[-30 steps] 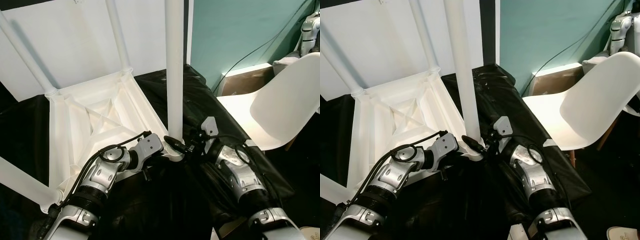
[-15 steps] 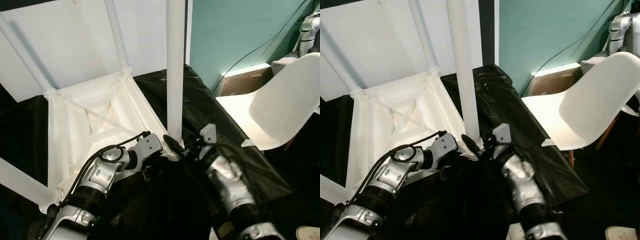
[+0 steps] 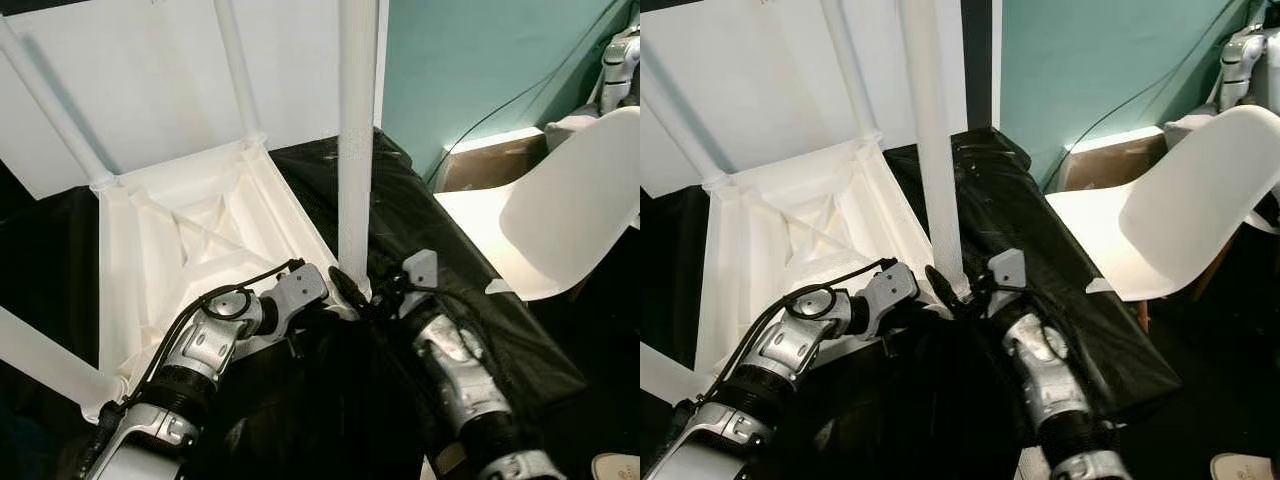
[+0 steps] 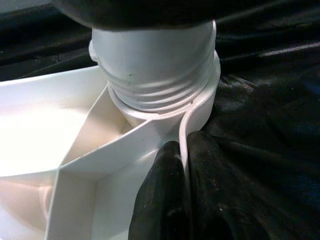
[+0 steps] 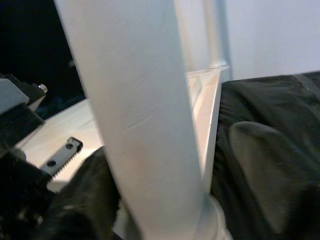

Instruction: Building children table

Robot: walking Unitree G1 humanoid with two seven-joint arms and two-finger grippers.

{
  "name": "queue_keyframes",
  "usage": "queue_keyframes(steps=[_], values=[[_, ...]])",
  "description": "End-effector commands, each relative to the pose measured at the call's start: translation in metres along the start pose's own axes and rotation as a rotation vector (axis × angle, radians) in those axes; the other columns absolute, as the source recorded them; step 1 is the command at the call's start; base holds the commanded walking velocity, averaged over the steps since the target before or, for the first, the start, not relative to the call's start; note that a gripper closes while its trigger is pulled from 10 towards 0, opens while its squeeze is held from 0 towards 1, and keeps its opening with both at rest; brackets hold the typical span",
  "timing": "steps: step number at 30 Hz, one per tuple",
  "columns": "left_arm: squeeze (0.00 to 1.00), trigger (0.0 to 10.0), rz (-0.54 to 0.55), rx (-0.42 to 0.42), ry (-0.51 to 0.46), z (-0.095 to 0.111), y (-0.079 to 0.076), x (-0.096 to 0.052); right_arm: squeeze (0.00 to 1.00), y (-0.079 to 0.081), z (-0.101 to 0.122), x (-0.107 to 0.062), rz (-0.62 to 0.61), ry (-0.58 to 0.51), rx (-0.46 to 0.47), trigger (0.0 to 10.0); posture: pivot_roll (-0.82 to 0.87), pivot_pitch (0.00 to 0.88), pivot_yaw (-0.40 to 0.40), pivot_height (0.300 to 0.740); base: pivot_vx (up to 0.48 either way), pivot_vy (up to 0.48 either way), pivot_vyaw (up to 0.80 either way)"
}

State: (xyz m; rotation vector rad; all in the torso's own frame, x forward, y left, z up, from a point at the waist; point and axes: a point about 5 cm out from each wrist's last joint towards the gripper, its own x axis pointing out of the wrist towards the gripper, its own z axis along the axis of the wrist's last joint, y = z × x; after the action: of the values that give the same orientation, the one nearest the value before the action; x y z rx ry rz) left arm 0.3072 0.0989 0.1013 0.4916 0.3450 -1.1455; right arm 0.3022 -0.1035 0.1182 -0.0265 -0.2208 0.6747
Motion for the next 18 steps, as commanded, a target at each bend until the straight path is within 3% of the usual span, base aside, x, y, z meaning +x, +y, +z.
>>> queue_keyframes(steps=[1,10,12,18], values=[[0.0,10.0,-0.005,-0.11,0.095,-0.035,-0.014,0.004,0.0,-0.009,0.004,0.003,0.082,0.019,-0.022,10.0,0.03,0.0,0.041,0.74,0.0,0.0,0.0],[0.0,10.0,-0.018,-0.109,0.092,-0.035,-0.017,0.007,0.0,-0.03,0.016,0.005,0.354,0.097,-0.129,10.0,0.02,0.0,0.042,0.74,0.0,0.0,0.0],[0.0,10.0,-0.019,-0.111,0.092,-0.035,-0.018,0.007,0.0,-0.035,0.014,0.005,0.434,0.14,-0.113,0.0,0.03,0.0,0.039,0.74,0.0,0.0,0.0],[0.0,10.0,-0.018,-0.116,0.09,-0.036,-0.02,0.008,0.0,-0.037,0.012,0.005,0.484,0.163,-0.043,0.0,0.03,0.0,0.034,0.74,0.0,0.0,0.0]])
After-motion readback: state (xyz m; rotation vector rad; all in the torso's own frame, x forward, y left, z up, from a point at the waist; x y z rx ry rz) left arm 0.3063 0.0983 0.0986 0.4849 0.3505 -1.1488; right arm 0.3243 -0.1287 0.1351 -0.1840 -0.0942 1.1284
